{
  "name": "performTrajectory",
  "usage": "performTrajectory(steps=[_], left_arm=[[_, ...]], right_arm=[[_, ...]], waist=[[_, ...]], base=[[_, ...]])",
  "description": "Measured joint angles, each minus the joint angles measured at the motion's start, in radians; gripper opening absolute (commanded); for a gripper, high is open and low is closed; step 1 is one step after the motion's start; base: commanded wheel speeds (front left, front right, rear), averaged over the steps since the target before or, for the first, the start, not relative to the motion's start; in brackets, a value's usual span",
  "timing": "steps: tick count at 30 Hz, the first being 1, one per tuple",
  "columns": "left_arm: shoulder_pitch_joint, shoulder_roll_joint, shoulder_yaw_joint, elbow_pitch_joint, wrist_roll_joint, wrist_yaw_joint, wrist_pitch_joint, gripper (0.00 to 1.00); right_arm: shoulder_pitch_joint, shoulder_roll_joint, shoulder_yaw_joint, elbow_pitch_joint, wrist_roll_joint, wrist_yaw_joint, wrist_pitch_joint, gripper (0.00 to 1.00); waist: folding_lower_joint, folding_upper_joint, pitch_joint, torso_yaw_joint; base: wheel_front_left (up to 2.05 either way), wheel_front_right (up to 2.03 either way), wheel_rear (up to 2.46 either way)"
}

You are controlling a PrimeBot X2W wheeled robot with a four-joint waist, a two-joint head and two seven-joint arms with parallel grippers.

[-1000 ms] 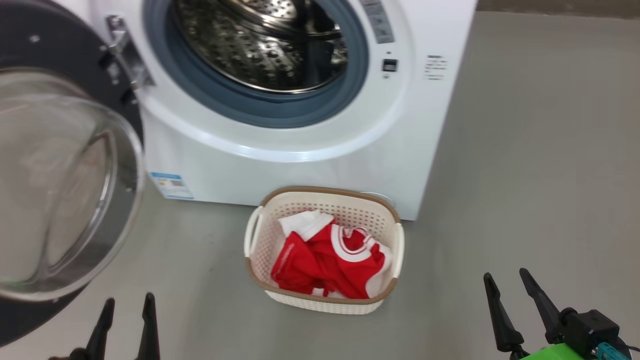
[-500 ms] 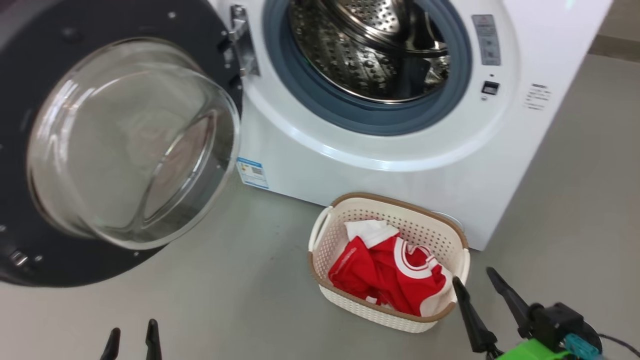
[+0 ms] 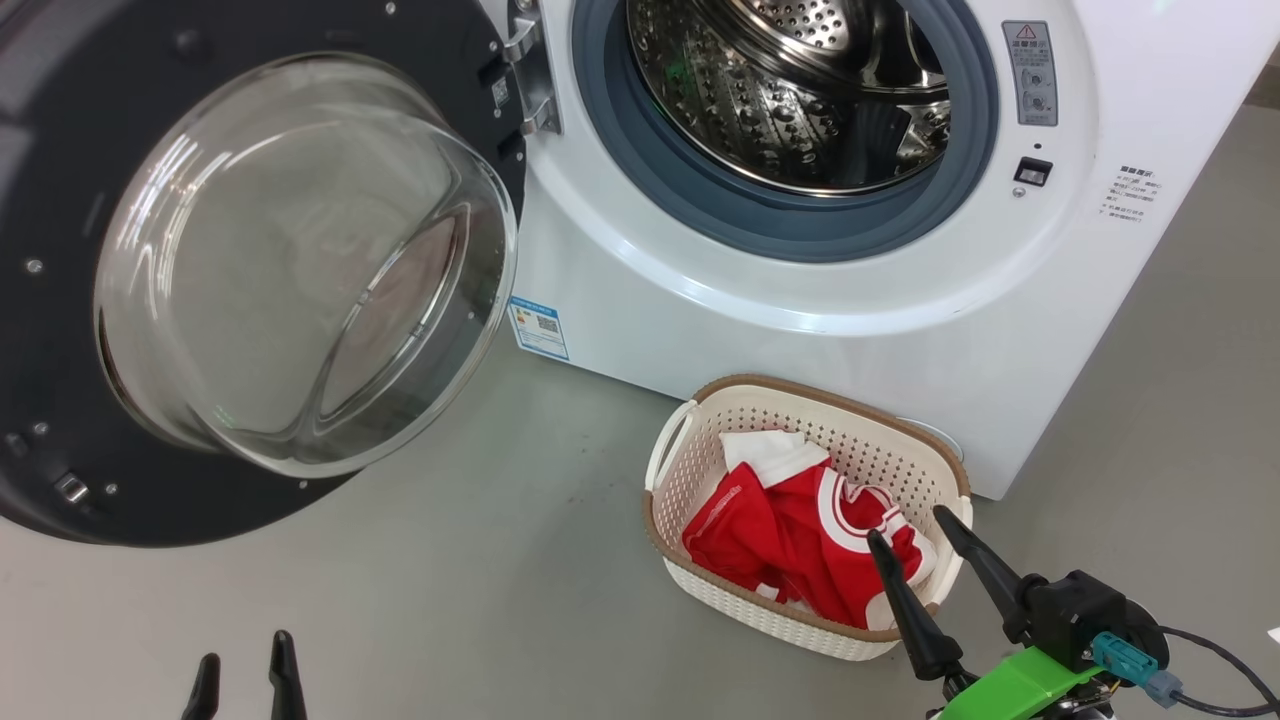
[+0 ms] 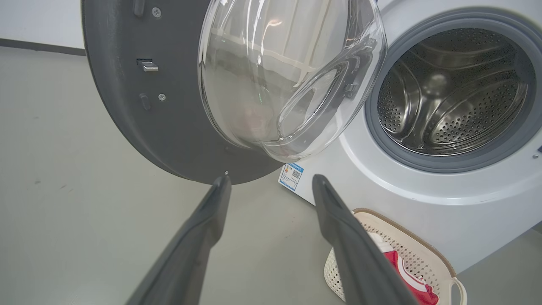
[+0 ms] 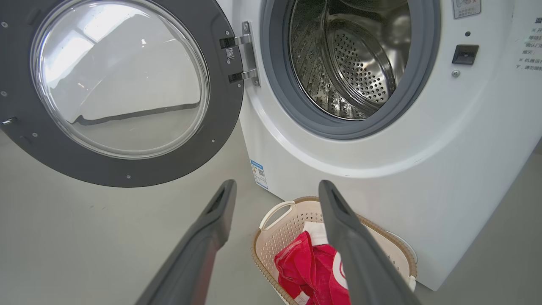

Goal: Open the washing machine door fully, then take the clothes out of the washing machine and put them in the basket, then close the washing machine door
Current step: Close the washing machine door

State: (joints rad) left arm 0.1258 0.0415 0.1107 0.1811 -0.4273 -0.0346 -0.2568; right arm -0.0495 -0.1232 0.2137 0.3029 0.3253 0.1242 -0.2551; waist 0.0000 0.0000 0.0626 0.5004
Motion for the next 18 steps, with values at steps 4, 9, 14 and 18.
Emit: performTrajectory(steps=[4,9,14,18], left_arm=[[0.000,0.000,-0.002,-0.005,-0.007,-0.001,0.000,0.00],[-0.020,-0.002,0.042,-0.055,0.005,-0.012,0.000,0.00],[-0.139,-0.004,0.168,-0.174,0.117,-0.053,0.000,0.00],[-0.281,0.031,0.261,-0.247,0.174,-0.082,0.000,0.00]], right_arm=[[0.000,0.000,0.000,0.001,0.000,0.000,0.000,1.00],[0.002,0.004,-0.007,0.000,0.000,0.000,0.000,1.00],[0.006,0.025,-0.027,-0.012,0.000,0.000,0.000,1.00],[0.019,0.035,-0.051,-0.018,-0.001,0.000,0.000,1.00]], waist=[[0.0000,0.0000,-0.002,-0.002],[0.0000,0.0000,-0.003,-0.006],[0.0000,0.0000,-0.001,-0.013],[0.0000,0.0000,0.001,-0.018]], base=[[0.00,0.00,0.00],[0.00,0.00,0.00],[0.00,0.00,0.00],[0.00,0.00,0.00]])
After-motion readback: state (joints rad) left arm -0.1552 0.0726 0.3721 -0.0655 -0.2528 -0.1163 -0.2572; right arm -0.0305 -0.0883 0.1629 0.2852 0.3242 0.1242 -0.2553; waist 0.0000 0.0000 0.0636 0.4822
